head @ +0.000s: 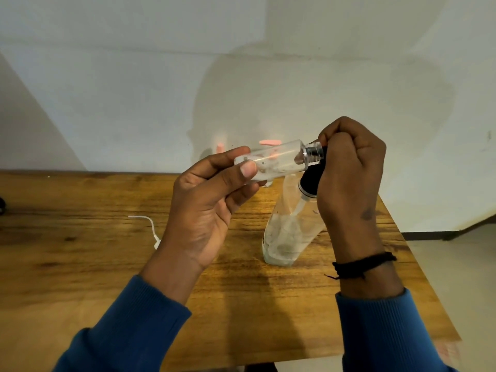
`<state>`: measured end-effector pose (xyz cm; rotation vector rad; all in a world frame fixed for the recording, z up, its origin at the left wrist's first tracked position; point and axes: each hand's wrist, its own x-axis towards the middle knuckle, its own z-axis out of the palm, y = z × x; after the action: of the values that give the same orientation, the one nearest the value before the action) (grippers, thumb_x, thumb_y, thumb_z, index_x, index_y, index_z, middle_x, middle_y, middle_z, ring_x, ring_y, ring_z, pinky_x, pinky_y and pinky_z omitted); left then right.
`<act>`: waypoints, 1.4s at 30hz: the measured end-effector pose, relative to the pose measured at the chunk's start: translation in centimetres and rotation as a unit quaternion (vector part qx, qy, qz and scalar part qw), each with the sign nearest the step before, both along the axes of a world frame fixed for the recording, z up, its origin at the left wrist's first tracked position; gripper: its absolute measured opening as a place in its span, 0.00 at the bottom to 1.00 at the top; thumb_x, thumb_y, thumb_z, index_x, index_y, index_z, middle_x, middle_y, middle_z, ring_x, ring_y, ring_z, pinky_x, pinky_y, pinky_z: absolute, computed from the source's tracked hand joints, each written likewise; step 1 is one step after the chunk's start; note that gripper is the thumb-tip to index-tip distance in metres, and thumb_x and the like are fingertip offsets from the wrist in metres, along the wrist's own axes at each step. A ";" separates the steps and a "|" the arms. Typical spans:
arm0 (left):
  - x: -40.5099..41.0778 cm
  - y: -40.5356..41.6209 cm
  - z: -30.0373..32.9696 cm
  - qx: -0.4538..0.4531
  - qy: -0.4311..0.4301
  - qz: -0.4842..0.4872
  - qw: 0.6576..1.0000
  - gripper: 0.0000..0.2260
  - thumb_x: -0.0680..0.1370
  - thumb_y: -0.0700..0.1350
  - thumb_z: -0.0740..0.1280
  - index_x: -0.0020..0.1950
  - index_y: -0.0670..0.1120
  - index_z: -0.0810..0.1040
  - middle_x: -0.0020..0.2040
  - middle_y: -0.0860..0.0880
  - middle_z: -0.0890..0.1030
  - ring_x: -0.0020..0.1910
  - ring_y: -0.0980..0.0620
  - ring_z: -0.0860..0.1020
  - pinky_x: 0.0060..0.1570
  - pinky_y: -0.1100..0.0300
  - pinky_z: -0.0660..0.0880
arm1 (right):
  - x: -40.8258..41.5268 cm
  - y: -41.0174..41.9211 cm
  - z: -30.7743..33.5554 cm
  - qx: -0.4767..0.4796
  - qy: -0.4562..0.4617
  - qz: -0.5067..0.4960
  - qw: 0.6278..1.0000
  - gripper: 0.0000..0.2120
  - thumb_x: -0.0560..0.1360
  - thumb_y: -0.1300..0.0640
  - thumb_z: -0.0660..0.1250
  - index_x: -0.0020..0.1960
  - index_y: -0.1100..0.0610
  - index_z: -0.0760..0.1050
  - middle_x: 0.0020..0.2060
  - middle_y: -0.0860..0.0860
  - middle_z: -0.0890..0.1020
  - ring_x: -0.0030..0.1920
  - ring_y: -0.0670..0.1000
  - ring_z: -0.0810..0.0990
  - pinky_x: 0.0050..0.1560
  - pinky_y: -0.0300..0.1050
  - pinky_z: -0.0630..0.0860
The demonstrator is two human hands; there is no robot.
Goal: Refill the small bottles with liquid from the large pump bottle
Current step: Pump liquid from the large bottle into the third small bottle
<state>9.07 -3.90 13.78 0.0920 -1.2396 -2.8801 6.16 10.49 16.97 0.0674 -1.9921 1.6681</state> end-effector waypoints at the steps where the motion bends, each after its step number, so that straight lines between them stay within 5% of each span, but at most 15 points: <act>1: 0.0 0.0 0.1 0.001 -0.002 -0.002 1.000 0.09 0.65 0.38 0.75 0.44 0.45 0.87 0.48 0.43 0.86 0.43 0.47 0.85 0.37 0.66 0.80 | 0.0 0.1 0.1 0.006 0.001 -0.003 1.000 0.12 0.74 0.72 0.52 0.34 0.65 0.68 0.28 0.52 0.66 0.27 0.44 0.62 0.25 0.34 0.58; 4: 0.0 -0.1 0.1 0.005 0.004 -0.007 1.000 0.10 0.64 0.38 0.76 0.44 0.45 0.87 0.49 0.43 0.86 0.44 0.48 0.85 0.38 0.65 0.80 | 0.0 0.1 0.3 0.005 0.006 -0.001 1.000 0.12 0.74 0.73 0.52 0.35 0.65 0.68 0.29 0.55 0.65 0.26 0.48 0.61 0.24 0.35 0.59; 7: -0.1 -0.1 0.0 0.013 0.005 -0.001 1.000 0.09 0.64 0.39 0.76 0.44 0.45 0.87 0.50 0.43 0.85 0.45 0.48 0.84 0.38 0.65 0.80 | 0.0 -0.2 0.0 -0.020 0.007 0.012 1.000 0.12 0.74 0.72 0.52 0.35 0.65 0.68 0.31 0.61 0.64 0.30 0.64 0.63 0.26 0.42 0.61; 12: -0.2 -0.2 0.0 0.006 0.011 0.001 1.000 0.10 0.63 0.40 0.77 0.44 0.45 0.87 0.49 0.44 0.85 0.45 0.47 0.84 0.38 0.65 0.79 | 0.2 0.0 0.4 -0.008 0.001 0.007 1.000 0.13 0.74 0.73 0.52 0.34 0.64 0.68 0.29 0.52 0.65 0.26 0.44 0.60 0.24 0.33 0.58; 42: -0.2 -0.2 -0.2 0.005 -0.004 0.010 1.000 0.08 0.64 0.39 0.77 0.42 0.44 0.86 0.50 0.44 0.84 0.44 0.45 0.84 0.37 0.65 0.79 | 0.2 -0.3 0.1 -0.011 0.016 -0.002 1.000 0.13 0.74 0.73 0.52 0.34 0.63 0.68 0.28 0.54 0.63 0.26 0.44 0.60 0.24 0.33 0.59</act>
<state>8.92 -4.07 13.54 0.1142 -1.2174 -2.8720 6.40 10.24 17.09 0.0820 -1.9502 1.6759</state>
